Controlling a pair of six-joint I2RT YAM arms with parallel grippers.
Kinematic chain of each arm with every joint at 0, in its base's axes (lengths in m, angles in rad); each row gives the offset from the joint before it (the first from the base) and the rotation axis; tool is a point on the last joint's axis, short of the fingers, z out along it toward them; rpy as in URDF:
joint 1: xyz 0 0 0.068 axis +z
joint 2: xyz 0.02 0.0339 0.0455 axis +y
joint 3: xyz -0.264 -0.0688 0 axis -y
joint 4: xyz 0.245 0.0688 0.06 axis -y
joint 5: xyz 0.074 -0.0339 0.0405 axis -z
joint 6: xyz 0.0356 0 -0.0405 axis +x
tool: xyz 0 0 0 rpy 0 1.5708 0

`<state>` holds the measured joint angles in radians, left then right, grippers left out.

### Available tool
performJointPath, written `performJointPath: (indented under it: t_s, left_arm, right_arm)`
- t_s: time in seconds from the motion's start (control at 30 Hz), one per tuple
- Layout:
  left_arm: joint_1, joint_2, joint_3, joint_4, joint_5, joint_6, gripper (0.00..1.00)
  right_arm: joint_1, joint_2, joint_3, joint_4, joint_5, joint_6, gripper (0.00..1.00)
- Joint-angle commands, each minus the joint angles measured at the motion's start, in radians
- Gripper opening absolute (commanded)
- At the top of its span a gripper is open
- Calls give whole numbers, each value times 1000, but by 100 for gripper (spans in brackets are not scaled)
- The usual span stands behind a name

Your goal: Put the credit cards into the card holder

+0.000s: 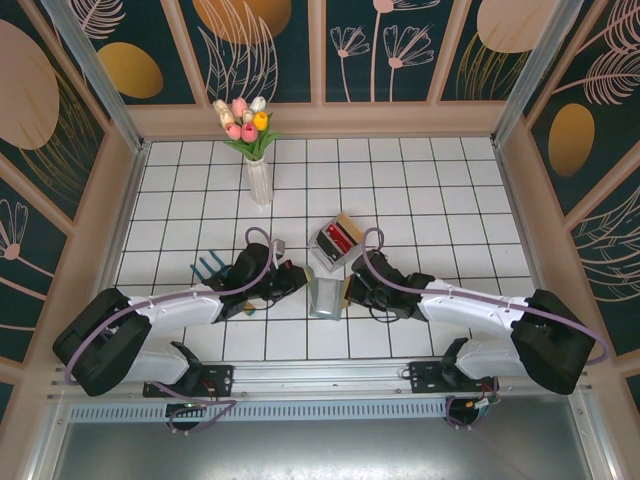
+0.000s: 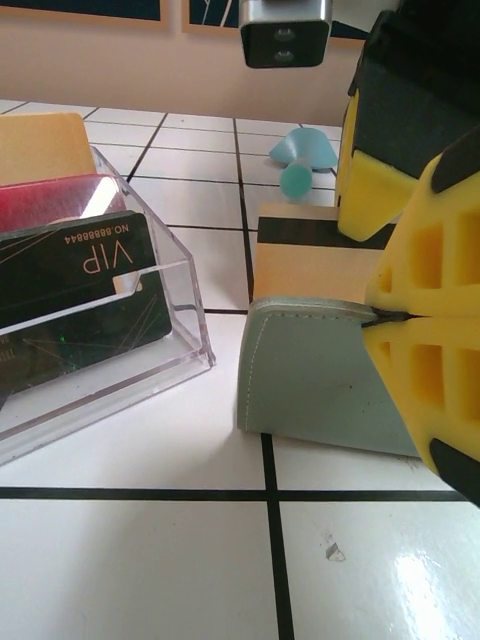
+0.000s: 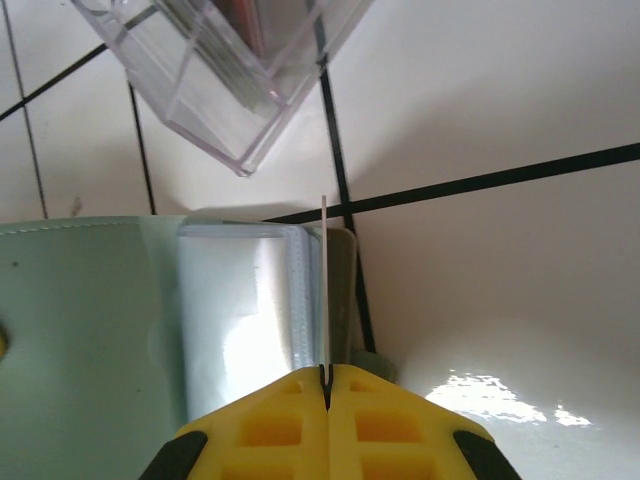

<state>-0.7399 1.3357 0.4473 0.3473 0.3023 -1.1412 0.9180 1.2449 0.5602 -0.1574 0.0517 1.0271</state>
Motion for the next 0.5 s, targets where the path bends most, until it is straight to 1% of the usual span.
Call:
performJointPath:
  t_s: [0.0, 0.1, 0.37, 0.47]
  left_arm:
    - [-3, -3, 20, -85, -32, 48, 0]
    - [-4, -8, 35, -139, -53, 81, 0]
    - [-3, -3, 62, -187, -58, 125, 0]
    - [-4, -3, 71, -203, -64, 136, 0]
  right_arm:
    - [8, -5, 12, 32, -2, 4, 0]
    - [13, -20, 25, -7, 42, 19, 0]
    - [20, -19, 33, 24, 22, 1, 0]
    - [28, -17, 32, 35, 36, 10, 0]
